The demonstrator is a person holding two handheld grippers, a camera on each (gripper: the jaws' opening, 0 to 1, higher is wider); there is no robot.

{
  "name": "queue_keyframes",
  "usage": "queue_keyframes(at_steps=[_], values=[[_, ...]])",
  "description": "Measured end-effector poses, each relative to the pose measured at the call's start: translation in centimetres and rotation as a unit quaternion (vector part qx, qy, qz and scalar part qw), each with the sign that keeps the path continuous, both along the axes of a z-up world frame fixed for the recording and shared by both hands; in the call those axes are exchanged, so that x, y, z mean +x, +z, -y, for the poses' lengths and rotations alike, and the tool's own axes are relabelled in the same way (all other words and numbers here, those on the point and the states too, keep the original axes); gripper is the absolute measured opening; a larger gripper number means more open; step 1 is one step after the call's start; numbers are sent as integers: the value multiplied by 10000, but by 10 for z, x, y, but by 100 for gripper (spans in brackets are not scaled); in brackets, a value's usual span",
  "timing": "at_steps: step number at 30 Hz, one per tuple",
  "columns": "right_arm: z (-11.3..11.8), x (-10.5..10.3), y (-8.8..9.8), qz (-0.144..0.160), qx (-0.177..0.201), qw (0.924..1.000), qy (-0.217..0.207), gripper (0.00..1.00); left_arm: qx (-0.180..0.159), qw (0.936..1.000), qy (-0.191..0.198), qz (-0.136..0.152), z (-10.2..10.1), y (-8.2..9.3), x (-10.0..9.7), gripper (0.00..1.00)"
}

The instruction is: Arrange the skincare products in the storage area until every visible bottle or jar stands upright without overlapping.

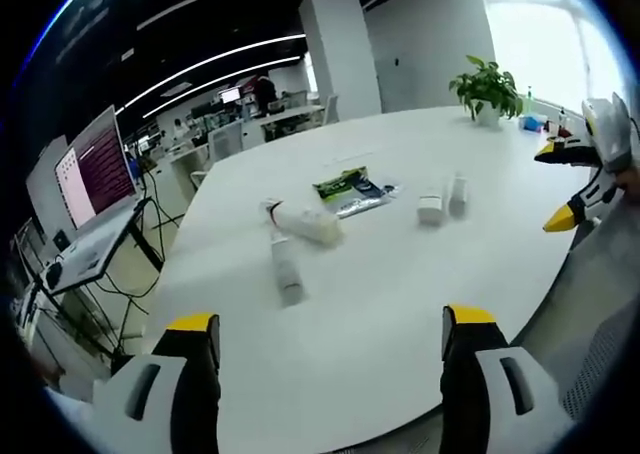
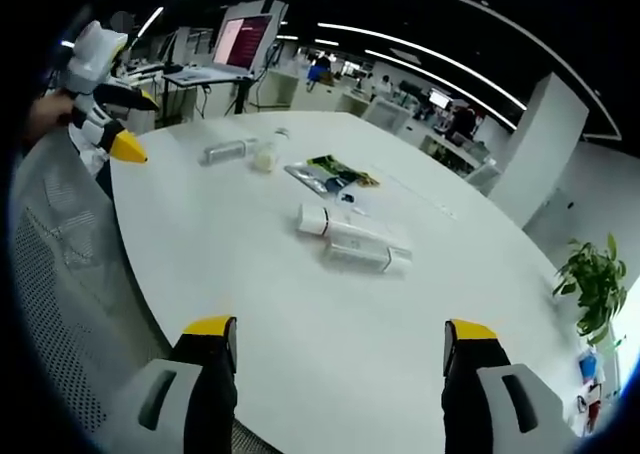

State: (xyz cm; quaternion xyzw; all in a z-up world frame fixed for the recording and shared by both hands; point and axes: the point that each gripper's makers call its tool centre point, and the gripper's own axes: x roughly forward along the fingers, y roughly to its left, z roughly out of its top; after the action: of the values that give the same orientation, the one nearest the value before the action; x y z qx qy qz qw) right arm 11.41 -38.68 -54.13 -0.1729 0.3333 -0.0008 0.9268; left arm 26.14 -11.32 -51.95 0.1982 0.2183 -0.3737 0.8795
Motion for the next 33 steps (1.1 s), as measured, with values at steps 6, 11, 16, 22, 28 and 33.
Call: queue_keyframes(at_steps=[6, 11, 16, 22, 28, 33], values=[[0, -1, -1, -63, -34, 10000, 8, 90, 72, 10000, -67, 0, 2, -1, -2, 89], [-2, -1, -2, -88, 56, 9999, 33, 92, 28, 10000, -7, 18, 0, -1, 1, 88], [-6, -1, 0, -136, 77, 9998, 124, 93, 54, 10000, -33, 34, 0, 0, -1, 88], [-5, 2, 11, -43, 252, 9997, 18, 91, 49, 10000, -32, 66, 1, 1, 0, 86], [-7, 16, 22, 9, 41, 9998, 211, 90, 129, 9998, 57, 122, -4, 2, 1, 85], [-17, 33, 41, 141, 115, 9992, 345, 87, 164, 9997, 36, 156, -3, 2, 1, 84]])
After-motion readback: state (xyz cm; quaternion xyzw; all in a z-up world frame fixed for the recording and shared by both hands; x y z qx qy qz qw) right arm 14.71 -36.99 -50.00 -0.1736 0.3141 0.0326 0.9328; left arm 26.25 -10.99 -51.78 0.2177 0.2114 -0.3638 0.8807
